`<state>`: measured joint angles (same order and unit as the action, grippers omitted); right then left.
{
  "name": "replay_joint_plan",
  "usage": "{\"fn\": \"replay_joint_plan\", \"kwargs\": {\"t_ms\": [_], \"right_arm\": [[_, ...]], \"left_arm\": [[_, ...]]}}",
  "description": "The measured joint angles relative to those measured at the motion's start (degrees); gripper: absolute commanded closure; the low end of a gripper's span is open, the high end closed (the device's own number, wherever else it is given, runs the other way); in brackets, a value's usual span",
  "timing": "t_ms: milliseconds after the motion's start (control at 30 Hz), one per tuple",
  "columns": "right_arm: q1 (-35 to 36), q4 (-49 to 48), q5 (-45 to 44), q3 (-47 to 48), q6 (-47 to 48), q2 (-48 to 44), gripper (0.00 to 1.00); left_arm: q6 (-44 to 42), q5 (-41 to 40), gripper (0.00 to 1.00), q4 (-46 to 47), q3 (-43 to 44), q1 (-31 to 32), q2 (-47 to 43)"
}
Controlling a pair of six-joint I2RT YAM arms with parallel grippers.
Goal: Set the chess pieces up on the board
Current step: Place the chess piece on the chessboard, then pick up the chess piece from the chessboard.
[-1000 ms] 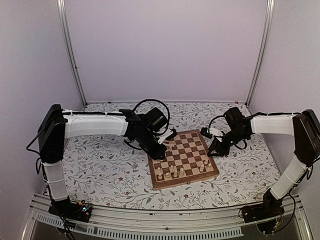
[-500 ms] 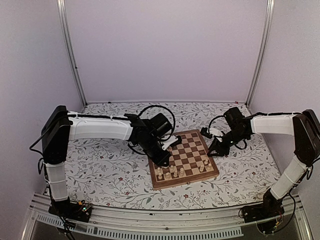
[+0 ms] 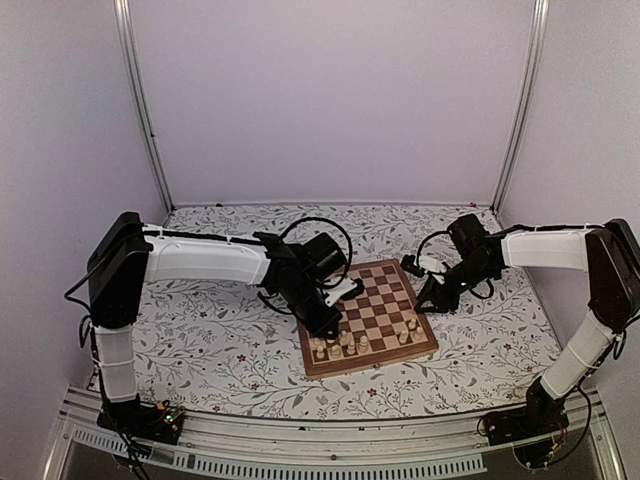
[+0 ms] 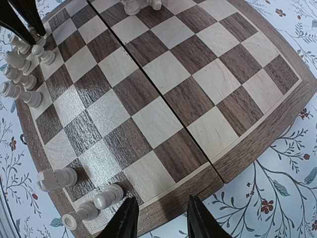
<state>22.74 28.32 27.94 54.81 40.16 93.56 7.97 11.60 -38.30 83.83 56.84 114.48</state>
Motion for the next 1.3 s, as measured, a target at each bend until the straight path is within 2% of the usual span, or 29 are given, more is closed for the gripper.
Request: {"fn": "replay_joint_plan", "kwargs": {"t_ms": [700,833,1067,1300], "right_arm": [[0.0,0.4,0.0,0.0,0.0,0.0,0.63],[0.0,0.4,0.0,0.0,0.0,0.0,0.63],[0.0,0.6,0.0,0.1,0.0,0.0,0.63],[0.0,0.8,0.0,0.1,0.0,0.0,0.63]], "left_arm": [[-0.1,-0.7,0.71,0.0,0.3,0.1,0.9],[-0.4,-3.3,0.64,0.3,2.1,0.1,0.3],[0.4,-11.8,0.64,1.7,9.7,-0.4,0.1],[1.5,-17.3,0.62,1.8,16.8,-0.8,5.7]]}}
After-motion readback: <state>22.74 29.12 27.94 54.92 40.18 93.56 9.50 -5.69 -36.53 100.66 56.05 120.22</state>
